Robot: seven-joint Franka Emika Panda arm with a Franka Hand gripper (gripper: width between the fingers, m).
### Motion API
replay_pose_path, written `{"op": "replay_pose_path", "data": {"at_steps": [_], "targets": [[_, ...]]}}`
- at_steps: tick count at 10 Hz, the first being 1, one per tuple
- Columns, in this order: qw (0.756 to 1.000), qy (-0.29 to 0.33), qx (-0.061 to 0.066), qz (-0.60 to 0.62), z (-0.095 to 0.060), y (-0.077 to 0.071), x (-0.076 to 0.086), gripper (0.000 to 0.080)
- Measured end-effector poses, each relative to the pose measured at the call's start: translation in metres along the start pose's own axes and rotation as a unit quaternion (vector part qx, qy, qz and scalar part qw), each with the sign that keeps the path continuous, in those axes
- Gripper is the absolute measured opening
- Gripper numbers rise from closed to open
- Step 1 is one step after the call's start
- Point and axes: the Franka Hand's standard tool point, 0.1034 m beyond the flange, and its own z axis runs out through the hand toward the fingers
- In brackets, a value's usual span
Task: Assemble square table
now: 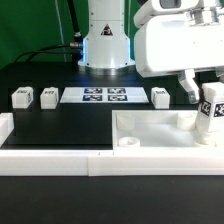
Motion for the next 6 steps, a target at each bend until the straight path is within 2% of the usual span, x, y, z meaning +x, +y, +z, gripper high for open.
{"op": "replay_pose_path", "data": {"at_steps": [3, 6], "targets": [[1.0, 0.001, 0.0, -0.001, -0.0001, -0.0006, -0.0002, 0.0291], [1.0, 0.003, -0.003, -0.006, -0.0006, 0.0049, -0.0019, 0.0291]]}}
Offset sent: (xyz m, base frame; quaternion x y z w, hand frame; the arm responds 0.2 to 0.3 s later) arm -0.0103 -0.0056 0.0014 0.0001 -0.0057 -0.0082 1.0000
